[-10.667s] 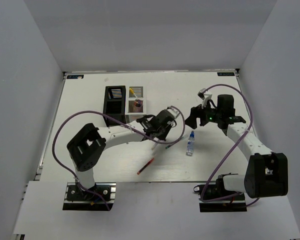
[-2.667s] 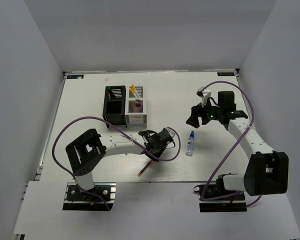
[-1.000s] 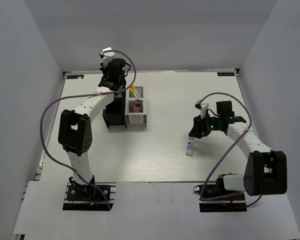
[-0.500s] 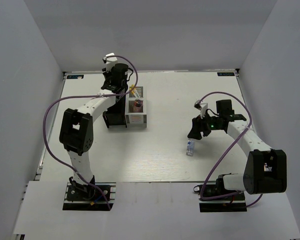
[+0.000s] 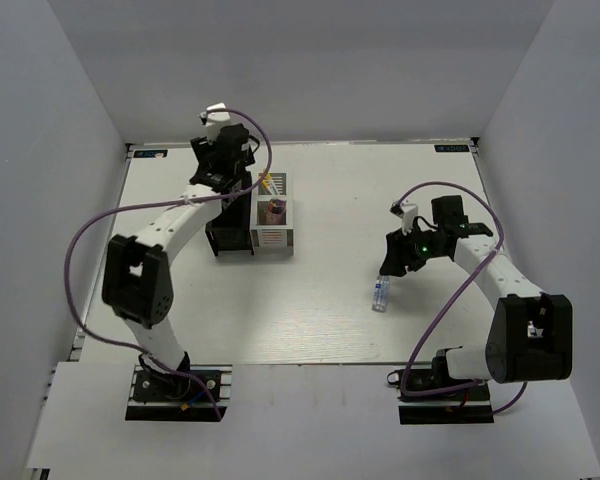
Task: Sort the stationery into containers
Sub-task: Place the pen in the storage box, then pick up the stationery from the center of the board.
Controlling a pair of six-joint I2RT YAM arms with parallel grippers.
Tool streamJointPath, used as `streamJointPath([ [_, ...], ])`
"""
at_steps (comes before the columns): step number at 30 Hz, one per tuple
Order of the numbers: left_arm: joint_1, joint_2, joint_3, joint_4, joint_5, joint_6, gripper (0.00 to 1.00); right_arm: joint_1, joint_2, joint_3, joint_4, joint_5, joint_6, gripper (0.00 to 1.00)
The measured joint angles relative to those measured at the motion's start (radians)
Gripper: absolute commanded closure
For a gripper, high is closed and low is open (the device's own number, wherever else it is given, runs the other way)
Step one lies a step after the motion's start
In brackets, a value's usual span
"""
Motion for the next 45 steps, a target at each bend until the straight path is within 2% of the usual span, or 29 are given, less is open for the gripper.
streamJointPath([
  [2, -0.002, -0.094, -0.029, -0.035, 0.056, 0.009, 0.10, 0.000, 0.011, 0.020, -0.016, 0.049, 0.040, 0.42],
  [4, -0.003, -0.226, -0.087, -0.051, 0.122, 0.014, 0.00, 0.000, 0.013, 0.033, -0.034, 0.101, 0.080, 0.42],
  [6, -0.003, -0.393, -0.175, -0.069, 0.198, 0.018, 0.00, 0.000, 0.013, 0.043, -0.057, 0.146, 0.119, 0.38],
  [7, -0.003, -0.487, -0.229, -0.077, 0.245, 0.018, 0.00, 0.000, 0.013, 0.047, -0.069, 0.166, 0.132, 0.31],
  [8, -0.003, -0.578, -0.280, -0.087, 0.284, 0.016, 0.00, 0.000, 0.014, 0.050, -0.084, 0.181, 0.146, 0.29],
  [12, -0.003, -0.844, -0.473, -0.156, 0.423, -0.006, 0.00, 0.001, 0.046, 0.056, -0.136, 0.198, 0.177, 0.29],
  [15, -0.005, -0.944, -0.595, -0.220, 0.505, -0.032, 0.00, 0.005, 0.099, 0.055, -0.156, 0.199, 0.203, 0.29],
  [19, -0.011, -1.000, -0.700, -0.323, 0.587, -0.068, 0.00, 0.019, 0.167, 0.058, -0.162, 0.204, 0.238, 0.32],
  [29, -0.014, -1.130, -0.766, -0.489, 0.638, -0.129, 0.00, 0.106, 0.294, 0.097, -0.115, 0.250, 0.333, 0.33],
  [32, -0.014, -1.162, -0.766, -0.529, 0.635, -0.145, 0.00, 0.127, 0.316, 0.101, -0.101, 0.273, 0.360, 0.39],
  [33, -0.015, -1.168, -0.766, -0.537, 0.635, -0.149, 0.00, 0.132, 0.325, 0.105, -0.098, 0.279, 0.371, 0.44],
  [38, -0.015, -1.178, -0.766, -0.568, 0.635, -0.165, 0.00, 0.142, 0.359, 0.121, -0.098, 0.291, 0.416, 0.57],
  [41, -0.015, -1.177, -0.766, -0.575, 0.635, -0.170, 0.00, 0.147, 0.360, 0.123, -0.098, 0.295, 0.425, 0.72],
  [42, -0.015, -1.176, -0.766, -0.576, 0.635, -0.171, 0.00, 0.148, 0.363, 0.126, -0.100, 0.294, 0.423, 0.80],
  [45, -0.015, -1.170, -0.766, -0.579, 0.637, -0.180, 0.00, 0.150, 0.380, 0.154, -0.110, 0.294, 0.386, 0.89],
])
